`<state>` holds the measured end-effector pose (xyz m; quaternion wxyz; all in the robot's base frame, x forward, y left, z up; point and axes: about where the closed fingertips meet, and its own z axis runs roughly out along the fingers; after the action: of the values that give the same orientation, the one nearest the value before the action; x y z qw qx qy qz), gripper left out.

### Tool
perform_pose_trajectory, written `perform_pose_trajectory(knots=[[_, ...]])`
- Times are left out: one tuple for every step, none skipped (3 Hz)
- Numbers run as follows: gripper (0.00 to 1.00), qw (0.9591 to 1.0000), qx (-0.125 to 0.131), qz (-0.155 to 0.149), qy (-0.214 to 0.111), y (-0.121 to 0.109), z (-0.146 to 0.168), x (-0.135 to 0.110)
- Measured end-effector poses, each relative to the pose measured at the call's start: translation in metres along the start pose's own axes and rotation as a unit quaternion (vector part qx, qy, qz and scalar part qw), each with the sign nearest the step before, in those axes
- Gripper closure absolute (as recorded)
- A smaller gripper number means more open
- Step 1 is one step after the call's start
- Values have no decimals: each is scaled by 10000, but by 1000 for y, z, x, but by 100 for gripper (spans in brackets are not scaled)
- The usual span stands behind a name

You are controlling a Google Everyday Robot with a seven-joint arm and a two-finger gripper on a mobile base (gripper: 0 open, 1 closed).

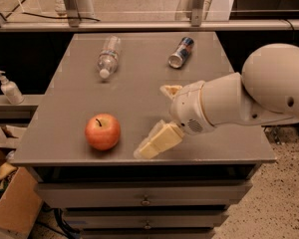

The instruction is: Move apple near redbull can

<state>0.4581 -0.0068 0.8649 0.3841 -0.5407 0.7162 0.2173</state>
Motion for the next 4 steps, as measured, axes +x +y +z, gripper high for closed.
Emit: perform_pose_trajectory(knots=[[0,9996,3,24,-278,4,31,-10],[0,9988,-105,120,-469,17,55,-16],[0,9974,-209,197,-655,31,69,-26],[16,9957,-298,230,-847,39,76,-36]])
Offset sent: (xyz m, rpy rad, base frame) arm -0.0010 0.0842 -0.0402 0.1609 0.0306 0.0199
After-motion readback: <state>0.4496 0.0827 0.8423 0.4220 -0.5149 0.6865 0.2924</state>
